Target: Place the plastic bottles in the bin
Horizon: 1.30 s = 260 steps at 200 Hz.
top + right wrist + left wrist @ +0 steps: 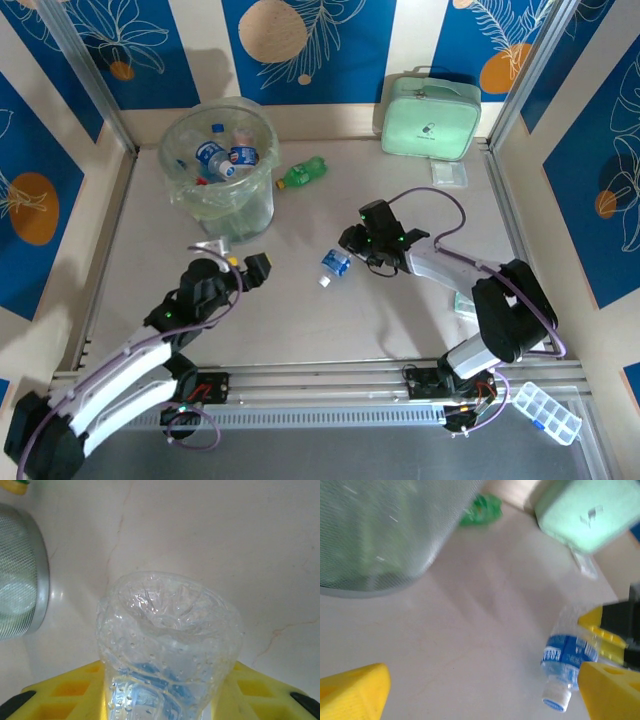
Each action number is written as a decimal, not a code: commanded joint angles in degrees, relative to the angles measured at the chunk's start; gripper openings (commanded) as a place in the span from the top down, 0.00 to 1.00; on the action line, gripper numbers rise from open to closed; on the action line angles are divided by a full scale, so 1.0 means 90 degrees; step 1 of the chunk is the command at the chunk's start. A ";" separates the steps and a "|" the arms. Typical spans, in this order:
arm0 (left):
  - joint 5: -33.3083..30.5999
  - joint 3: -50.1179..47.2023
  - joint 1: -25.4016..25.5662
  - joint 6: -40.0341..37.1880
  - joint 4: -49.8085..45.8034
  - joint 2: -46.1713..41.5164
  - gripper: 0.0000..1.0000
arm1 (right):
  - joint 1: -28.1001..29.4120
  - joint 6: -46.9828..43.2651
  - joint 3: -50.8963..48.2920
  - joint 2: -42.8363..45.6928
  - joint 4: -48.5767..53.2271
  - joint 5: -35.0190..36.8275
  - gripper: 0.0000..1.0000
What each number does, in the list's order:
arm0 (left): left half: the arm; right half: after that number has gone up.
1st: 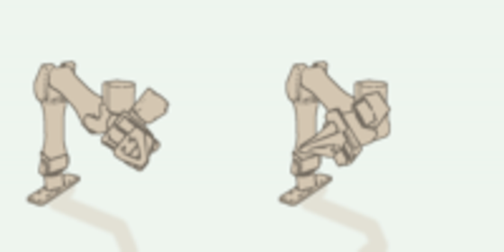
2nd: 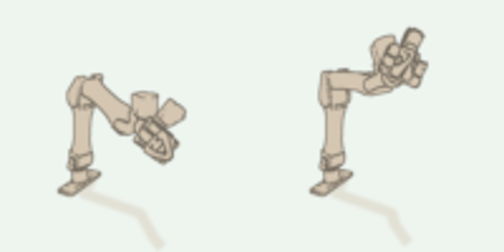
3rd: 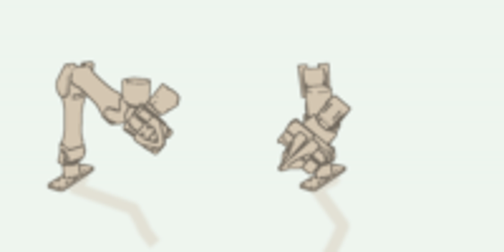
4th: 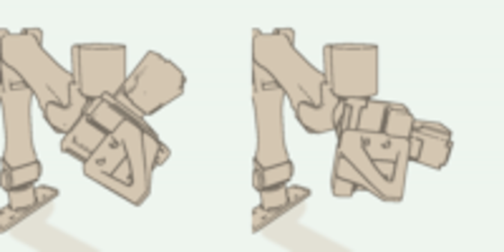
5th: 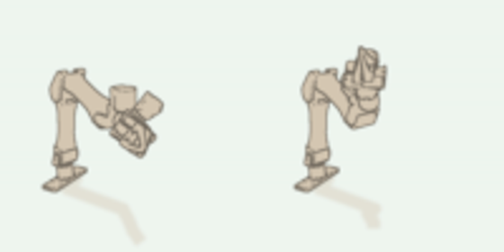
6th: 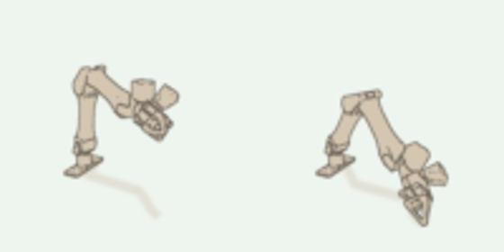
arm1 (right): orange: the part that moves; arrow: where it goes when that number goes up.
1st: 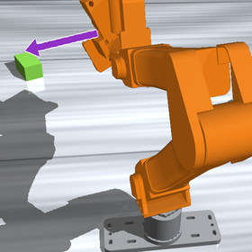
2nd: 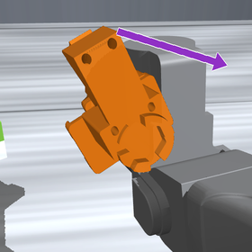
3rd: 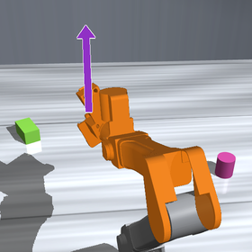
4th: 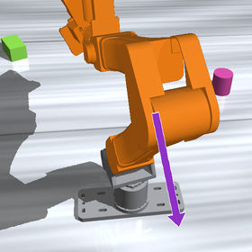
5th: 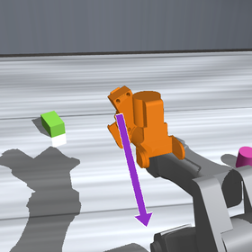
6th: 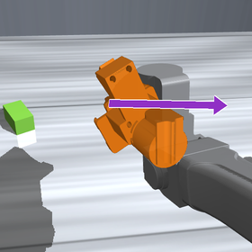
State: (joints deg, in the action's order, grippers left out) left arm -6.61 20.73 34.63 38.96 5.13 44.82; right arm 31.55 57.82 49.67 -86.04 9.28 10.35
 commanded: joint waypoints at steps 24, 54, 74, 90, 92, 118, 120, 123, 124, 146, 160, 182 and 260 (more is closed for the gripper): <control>0.2609 0.0222 0.0053 -0.0216 0.2239 0.1981 0.01 | 0.0078 -0.0596 -0.0276 0.0211 -0.0879 -0.0668 0.54; 0.3590 0.0548 0.0148 -0.0086 0.2952 0.3113 0.01 | 0.0449 -0.0668 -0.0353 0.0430 -0.1065 -0.0559 0.55; 0.3871 0.0760 0.0270 -0.0202 0.2984 0.3480 0.01 | 0.0625 -0.0717 -0.0440 0.0549 -0.1232 -0.0597 0.55; 0.3809 0.0870 0.0319 -0.0369 0.2780 0.3536 0.01 | 0.0760 -0.0775 -0.0446 0.0646 -0.1288 -0.0608 0.54; 0.3813 0.0870 0.0321 -0.0380 0.2775 0.3528 0.01 | 0.0774 -0.0781 -0.0452 0.0657 -0.1298 -0.0616 0.55; 0.3881 0.0961 0.0338 -0.0543 0.2592 0.3550 0.01 | 0.0967 -0.0841 -0.0490 0.0785 -0.1497 -0.0798 0.54; 0.3887 0.0974 0.0338 -0.0555 0.2567 0.3554 0.01 | 0.0979 -0.0847 -0.0490 0.0794 -0.1518 -0.0811 0.54; 0.3884 0.0991 0.0341 -0.0575 0.2540 0.3565 0.01 | 0.1002 -0.0862 -0.0494 0.0812 -0.1536 -0.0830 0.55; 0.3881 0.0994 0.0336 -0.0582 0.2533 0.3570 0.01 | 0.1009 -0.0860 -0.0492 0.0811 -0.1537 -0.0834 0.55; 0.3919 0.1022 0.0351 -0.0643 0.2486 0.3613 0.04 | 0.1123 -0.0924 -0.0539 0.0931 -0.1597 -0.0868 0.54; 0.3946 0.1073 0.0351 -0.0700 0.2355 0.3646 0.05 | 0.1123 -0.0894 -0.0605 0.1026 -0.1739 -0.1017 0.54; 0.3977 0.1113 0.0369 -0.0706 0.2343 0.3703 0.06 | 0.1186 -0.0936 -0.0655 0.1166 -0.1810 -0.1059 0.54; 0.4277 0.1114 0.0429 -0.0650 0.2649 0.3748 0.36 | 0.1382 -0.1058 -0.0648 0.1197 -0.1822 -0.0884 0.54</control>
State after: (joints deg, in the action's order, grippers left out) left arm 30.22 29.76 37.98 34.20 27.29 78.52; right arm 43.31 48.84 44.25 -76.64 -5.56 3.05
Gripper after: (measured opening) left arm 0.676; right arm 0.459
